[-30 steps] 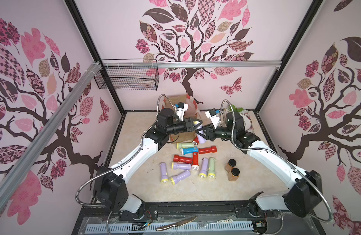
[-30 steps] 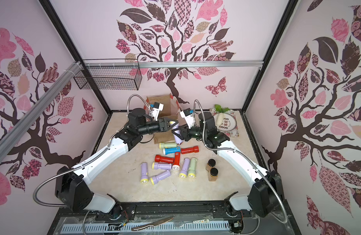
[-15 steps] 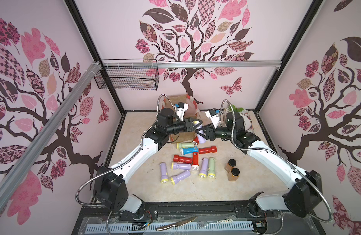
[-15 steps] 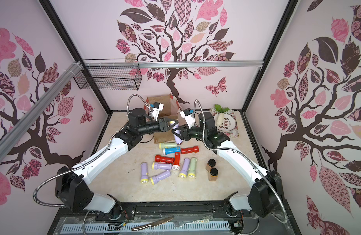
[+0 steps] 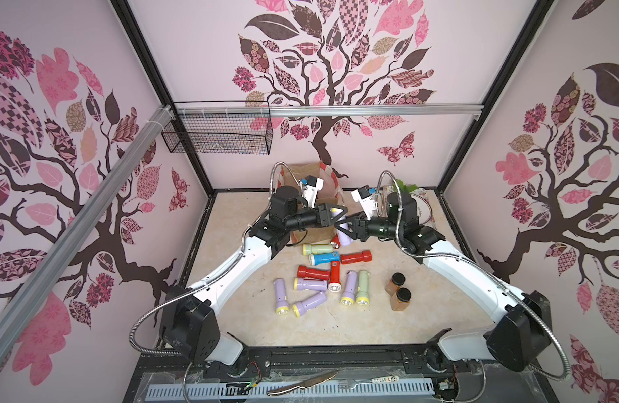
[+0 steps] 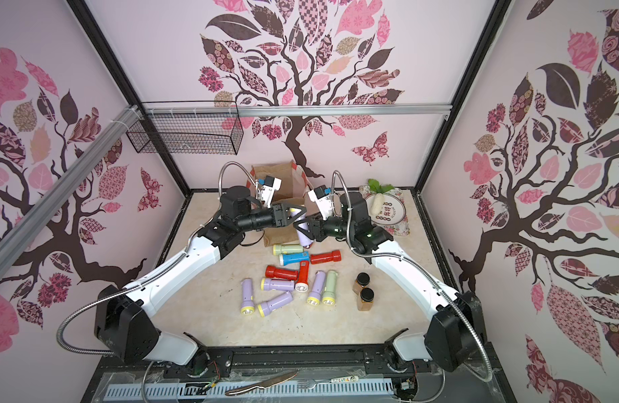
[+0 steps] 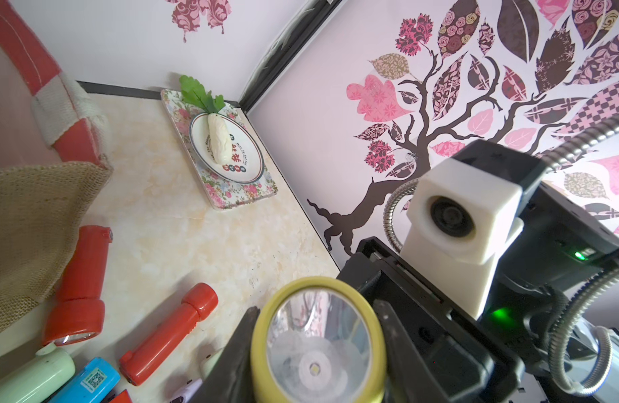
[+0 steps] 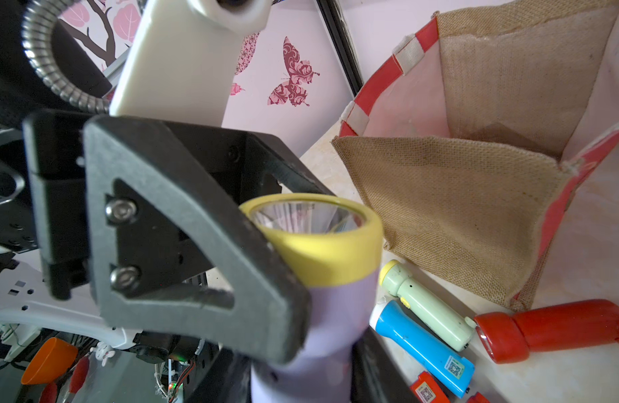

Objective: Put the flashlights into the tote bags
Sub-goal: Place the flashlight in the canvas bag.

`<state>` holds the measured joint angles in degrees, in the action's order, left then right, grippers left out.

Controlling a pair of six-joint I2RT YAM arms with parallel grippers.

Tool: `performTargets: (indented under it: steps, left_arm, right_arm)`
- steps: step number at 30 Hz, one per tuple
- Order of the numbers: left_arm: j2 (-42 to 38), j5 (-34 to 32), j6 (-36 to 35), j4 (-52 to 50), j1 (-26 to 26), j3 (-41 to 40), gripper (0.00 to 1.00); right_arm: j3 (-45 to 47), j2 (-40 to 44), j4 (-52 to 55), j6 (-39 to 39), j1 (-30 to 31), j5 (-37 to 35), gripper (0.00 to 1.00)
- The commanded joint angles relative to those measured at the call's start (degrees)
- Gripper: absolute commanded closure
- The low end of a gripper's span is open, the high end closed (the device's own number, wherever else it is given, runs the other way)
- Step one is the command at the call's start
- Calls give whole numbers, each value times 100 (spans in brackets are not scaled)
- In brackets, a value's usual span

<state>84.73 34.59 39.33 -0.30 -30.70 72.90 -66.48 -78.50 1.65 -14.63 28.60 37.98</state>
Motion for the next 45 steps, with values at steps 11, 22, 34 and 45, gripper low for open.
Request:
performTargets:
  steps: [11, 22, 34, 45]
  left_arm:
    - [-179, -1050, -1113, -1556, -18, 840, 100]
    - [393, -2044, -1425, -2023, 695, 1974, 100]
    - [1739, -3013, -2100, -2483, 975, 3612, 100]
    - [2393, -3218, -1955, -2501, 1169, 4286, 100]
  right_arm:
    - [-631, -88, 565, 428, 36, -448, 41]
    - [-791, 82, 1162, 506, 40, -933, 0]
    - [-1258, -236, 1390, 477, 33, -1202, 0]
    - [-1199, -328, 1489, 512, 36, -1398, 0]
